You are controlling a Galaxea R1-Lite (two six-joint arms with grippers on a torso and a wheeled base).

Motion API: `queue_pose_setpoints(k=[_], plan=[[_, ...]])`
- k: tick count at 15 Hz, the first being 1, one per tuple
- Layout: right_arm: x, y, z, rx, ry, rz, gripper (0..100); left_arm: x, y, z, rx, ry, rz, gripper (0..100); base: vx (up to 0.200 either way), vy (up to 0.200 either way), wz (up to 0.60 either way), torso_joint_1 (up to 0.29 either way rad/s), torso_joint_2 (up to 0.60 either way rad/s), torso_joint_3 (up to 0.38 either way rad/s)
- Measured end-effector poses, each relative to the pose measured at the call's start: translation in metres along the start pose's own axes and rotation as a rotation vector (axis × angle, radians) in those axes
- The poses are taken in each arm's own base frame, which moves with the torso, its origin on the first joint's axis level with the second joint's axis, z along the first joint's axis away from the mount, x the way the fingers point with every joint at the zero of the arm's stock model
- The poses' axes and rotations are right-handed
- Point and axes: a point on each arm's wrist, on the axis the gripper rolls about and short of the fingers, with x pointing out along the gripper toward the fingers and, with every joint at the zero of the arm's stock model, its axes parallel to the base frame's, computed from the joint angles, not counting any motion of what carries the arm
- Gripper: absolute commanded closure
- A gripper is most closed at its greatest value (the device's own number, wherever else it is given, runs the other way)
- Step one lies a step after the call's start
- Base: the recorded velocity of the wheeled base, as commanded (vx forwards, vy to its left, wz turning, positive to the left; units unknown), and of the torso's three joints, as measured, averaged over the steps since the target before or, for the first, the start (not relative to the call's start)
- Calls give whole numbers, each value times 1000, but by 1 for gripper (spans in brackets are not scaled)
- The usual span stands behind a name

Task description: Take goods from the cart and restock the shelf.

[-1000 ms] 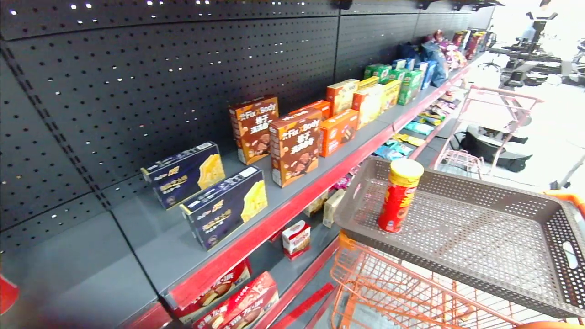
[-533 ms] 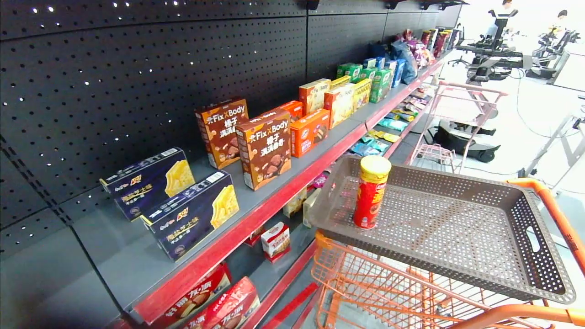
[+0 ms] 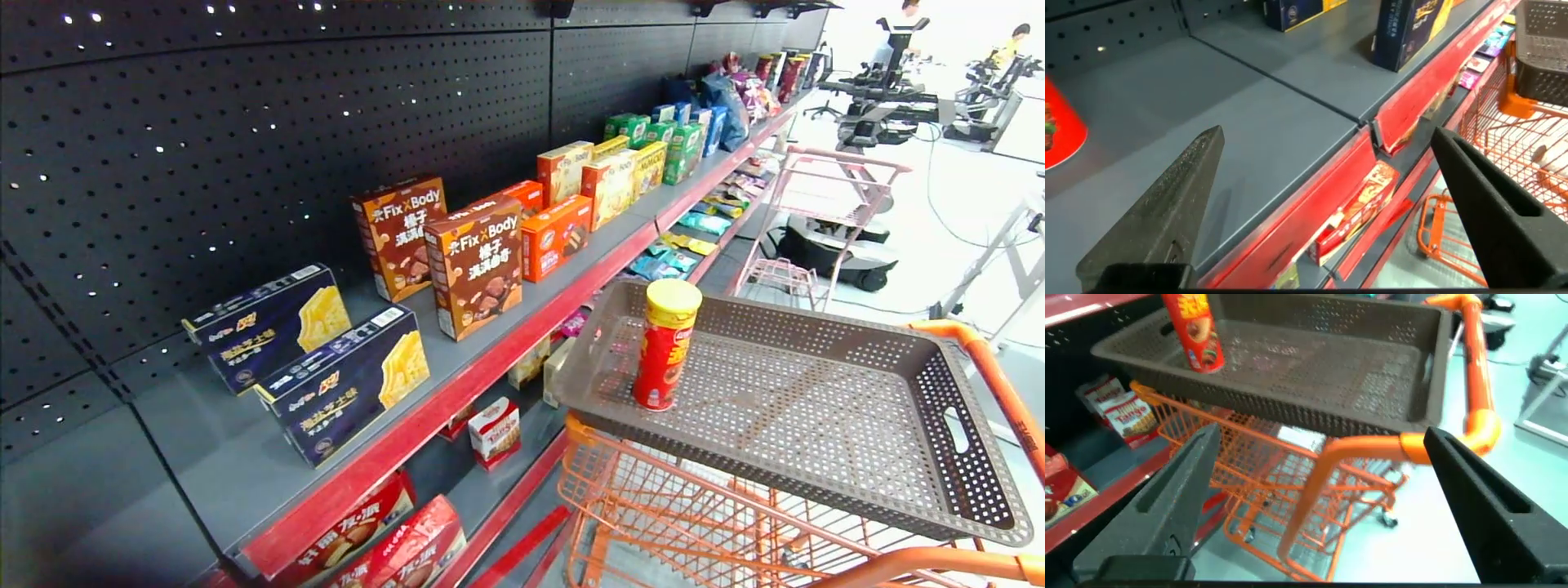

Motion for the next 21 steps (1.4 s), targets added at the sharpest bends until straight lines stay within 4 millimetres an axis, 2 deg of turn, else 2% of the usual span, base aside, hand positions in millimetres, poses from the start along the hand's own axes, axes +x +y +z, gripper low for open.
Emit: queue_pose_setpoints(k=[12,14,17,19,21], plan=[[0,-1,0,-9,-1,-26,0,0,0,0,0,0,1,0,0,0,0,0,0,0],[-1,-1,6,-12,-19,-41,0,0,0,0,0,0,0,0,0,0,0,0,0,0],[-2,-2,56,3,-96,-88,0,0,0,0,0,0,-1,0,0,0,0,0,0,0],[11,-2,97,15,-86,-130,0,0,0,0,0,1,0,0,0,0,0,0,0,0],[27,-3,115,-10,-3,-203,0,0,0,0,0,1,-1,0,0,0,0,0,0,0]])
